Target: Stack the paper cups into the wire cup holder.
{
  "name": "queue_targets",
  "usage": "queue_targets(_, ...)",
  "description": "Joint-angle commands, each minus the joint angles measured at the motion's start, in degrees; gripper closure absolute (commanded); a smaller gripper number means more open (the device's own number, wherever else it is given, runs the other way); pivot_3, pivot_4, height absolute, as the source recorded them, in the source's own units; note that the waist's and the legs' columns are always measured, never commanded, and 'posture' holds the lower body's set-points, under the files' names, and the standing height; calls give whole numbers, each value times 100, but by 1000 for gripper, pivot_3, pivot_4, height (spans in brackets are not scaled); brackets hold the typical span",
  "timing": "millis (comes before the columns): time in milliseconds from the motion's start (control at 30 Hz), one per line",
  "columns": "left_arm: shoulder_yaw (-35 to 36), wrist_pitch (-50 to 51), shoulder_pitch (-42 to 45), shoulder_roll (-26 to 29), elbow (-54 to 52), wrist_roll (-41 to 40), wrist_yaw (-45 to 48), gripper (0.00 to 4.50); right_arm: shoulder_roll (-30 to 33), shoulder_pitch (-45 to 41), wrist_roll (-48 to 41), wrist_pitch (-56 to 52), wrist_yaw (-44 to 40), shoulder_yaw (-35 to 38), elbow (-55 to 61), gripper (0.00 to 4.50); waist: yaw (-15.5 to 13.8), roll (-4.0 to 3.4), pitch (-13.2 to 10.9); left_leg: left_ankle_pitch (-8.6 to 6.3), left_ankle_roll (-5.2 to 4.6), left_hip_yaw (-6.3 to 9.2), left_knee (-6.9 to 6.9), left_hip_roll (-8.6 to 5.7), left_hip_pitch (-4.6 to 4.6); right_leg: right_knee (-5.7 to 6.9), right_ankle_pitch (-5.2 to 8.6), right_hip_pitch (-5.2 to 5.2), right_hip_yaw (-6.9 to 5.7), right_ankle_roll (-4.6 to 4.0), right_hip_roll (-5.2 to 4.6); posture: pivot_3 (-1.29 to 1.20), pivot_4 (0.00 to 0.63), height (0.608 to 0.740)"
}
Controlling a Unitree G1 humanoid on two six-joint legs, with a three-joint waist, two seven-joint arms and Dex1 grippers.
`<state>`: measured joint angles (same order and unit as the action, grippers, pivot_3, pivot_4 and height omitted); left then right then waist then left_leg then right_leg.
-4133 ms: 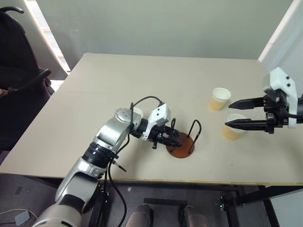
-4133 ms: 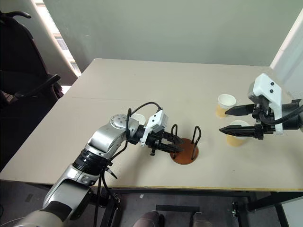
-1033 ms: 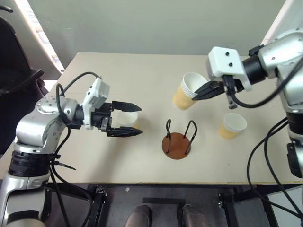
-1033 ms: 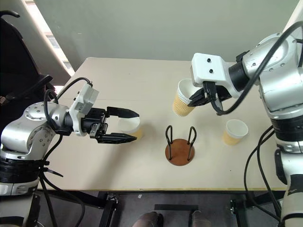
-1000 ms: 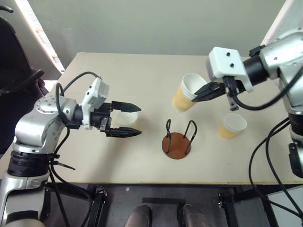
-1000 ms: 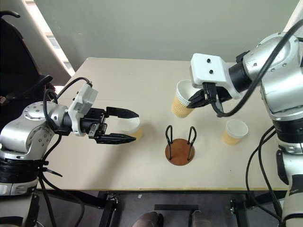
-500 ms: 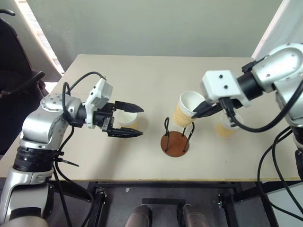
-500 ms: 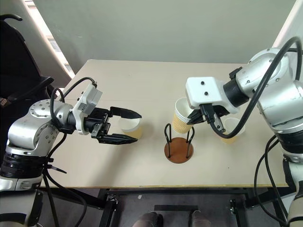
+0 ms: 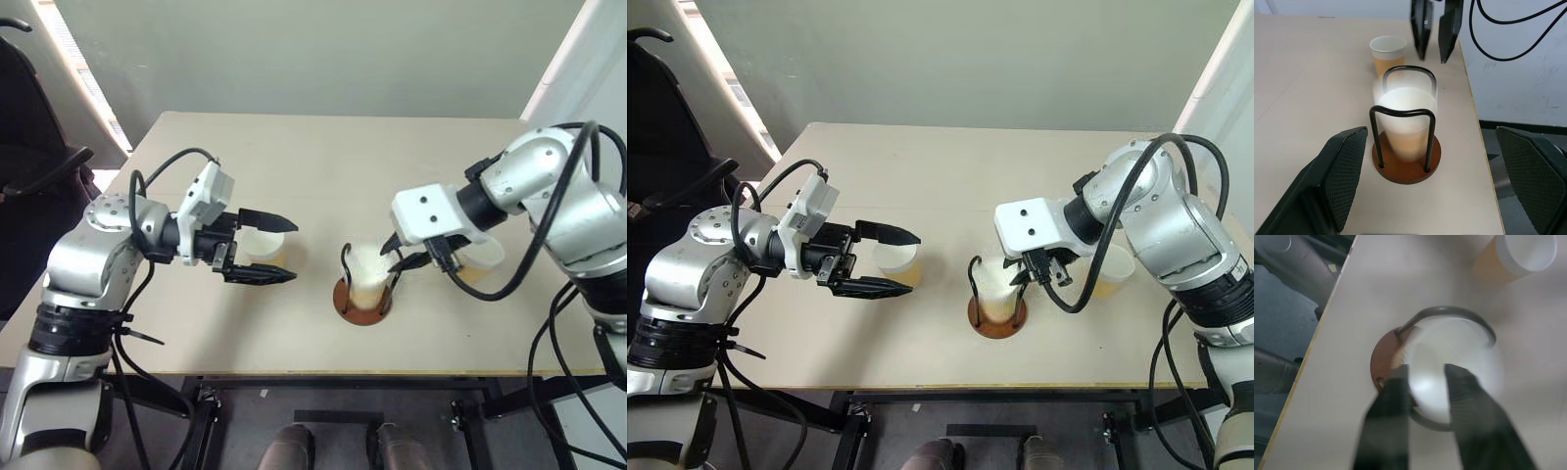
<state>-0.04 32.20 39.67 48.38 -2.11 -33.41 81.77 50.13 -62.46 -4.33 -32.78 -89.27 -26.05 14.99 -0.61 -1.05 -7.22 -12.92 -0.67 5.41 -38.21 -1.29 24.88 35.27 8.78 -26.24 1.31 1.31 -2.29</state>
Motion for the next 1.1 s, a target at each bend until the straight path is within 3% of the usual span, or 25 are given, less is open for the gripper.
queue_targets(33, 121, -44, 118, 17, -145, -35, -83, 0, -16, -54, 97, 106, 119, 100, -14, 1911, 0, 0, 0, 0, 0, 0, 0, 0, 0, 0, 0, 0, 0, 0, 0, 0, 150, 740)
queue_targets(133, 170, -36, 174, -32, -204, 1, -351, 0, -219, -105, 20, -118, 567, 427, -228, 854, 4, 0, 0, 0, 0, 0, 0, 0, -2, 2, 0, 0, 0, 0, 0, 0, 150, 740)
queue_targets(300, 43, -181, 299, 197, -419, 424, -660, 0, -485, -244, -816, -1582, 1003, 1306, -187, 854, -1, 0, 0, 3, -2, 0, -2, -1, 2, -1, -5, 0, 0, 6, 0, 0, 150, 740)
queue_targets(533, -520, -766, 345, 1062, -733, 1601, -533, 0, -684, -266, -2389, -3223, 1362, 2506, 100, 854, 3, 1, 0, 32, 50, -2, 9, -2, 5, -23, -3, 1, 2, 4, 2, 0, 150, 740)
queue_targets(700, -945, -962, 219, 1428, -795, 2426, -652, 0, -849, -192, -3209, -3391, 1580, 2947, 220, 854, 5, 1, 0, 23, 46, -1, 15, -3, 6, -24, 0, -5, 3, 0, 2, 0, 150, 740)
queue_targets(800, -1112, -1028, 204, 1381, -743, 2738, -746, 0, -801, -142, -3434, -3439, 1743, 2918, 244, 854, 2, 1, 0, -5, -1, -1, 16, -2, 5, -20, 1, -6, 2, -2, 2, 0, 150, 740)
queue_targets(1100, -1477, -1686, 394, 1121, -167, 3427, -764, 0, -745, -117, -3779, -3292, 2021, 2767, 158, 854, 3, 1, 1, -4, 1, 1, 13, -3, 5, -10, 1, -10, 3, -3, 2, 0, 150, 740)
